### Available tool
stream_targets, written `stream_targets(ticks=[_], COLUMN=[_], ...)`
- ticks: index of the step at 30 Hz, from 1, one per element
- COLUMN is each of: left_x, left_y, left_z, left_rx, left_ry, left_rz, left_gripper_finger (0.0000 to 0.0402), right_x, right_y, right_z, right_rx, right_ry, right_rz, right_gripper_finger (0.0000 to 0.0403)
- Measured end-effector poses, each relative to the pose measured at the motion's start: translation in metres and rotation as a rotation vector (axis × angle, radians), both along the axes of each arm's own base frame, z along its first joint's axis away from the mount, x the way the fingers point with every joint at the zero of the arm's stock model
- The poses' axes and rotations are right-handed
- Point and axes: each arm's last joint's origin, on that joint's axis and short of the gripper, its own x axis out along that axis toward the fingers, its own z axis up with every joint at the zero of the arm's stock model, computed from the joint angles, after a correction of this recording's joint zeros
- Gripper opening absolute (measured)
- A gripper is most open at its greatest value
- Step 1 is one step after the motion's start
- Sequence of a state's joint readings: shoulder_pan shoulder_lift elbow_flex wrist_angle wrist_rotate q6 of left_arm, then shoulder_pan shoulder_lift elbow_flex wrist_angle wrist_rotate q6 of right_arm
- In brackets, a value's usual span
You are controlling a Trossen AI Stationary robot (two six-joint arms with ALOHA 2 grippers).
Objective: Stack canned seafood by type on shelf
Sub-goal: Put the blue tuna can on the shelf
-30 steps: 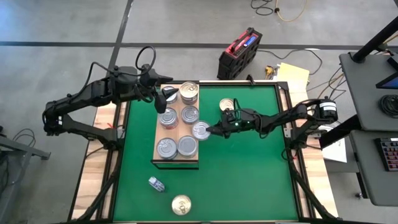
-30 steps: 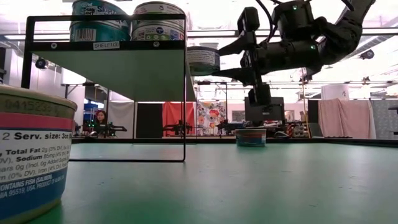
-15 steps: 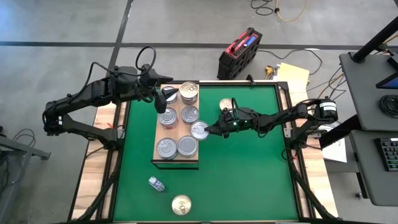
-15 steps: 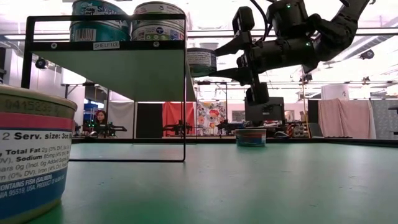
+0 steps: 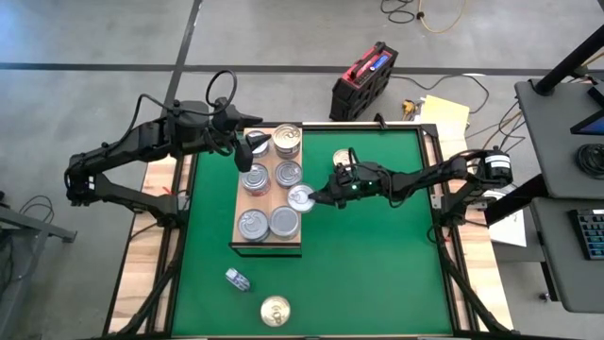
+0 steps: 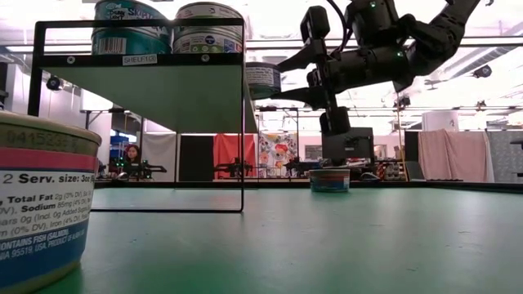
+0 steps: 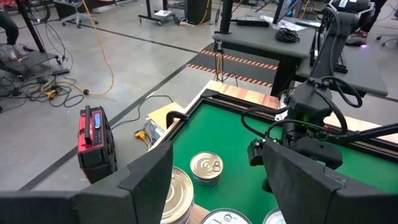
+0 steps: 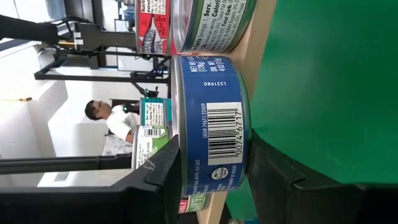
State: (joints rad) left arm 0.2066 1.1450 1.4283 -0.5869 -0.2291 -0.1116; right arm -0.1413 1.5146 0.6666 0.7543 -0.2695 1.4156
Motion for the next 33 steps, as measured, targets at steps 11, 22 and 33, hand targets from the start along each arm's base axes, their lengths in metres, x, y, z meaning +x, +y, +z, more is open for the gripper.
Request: stream_targets(ticks=[11, 22, 33], left_x=[0.000, 0.000, 0.000], left_y=[0.000, 0.000, 0.000], left_z=[0.000, -0.001, -0.001], left_rx=[0.000, -0.002, 0.005], left_ry=[0.001, 0.008, 0.011], left_rz=[0.000, 0.000, -0.002], left_gripper_finger=[0.0232, 0.0232, 0.0232], right_x=[0.002, 0.002, 0.008], right_y=[0.000, 0.000, -0.001], right_z=[0.002, 0.002, 0.011], right_rx=[-0.004, -0.001, -0.019], right_ry=[0.014, 0.017, -0.001], right_rz=[0.002, 0.001, 0.014], right_gripper_finger=[0.0150, 0.0193, 0.0214])
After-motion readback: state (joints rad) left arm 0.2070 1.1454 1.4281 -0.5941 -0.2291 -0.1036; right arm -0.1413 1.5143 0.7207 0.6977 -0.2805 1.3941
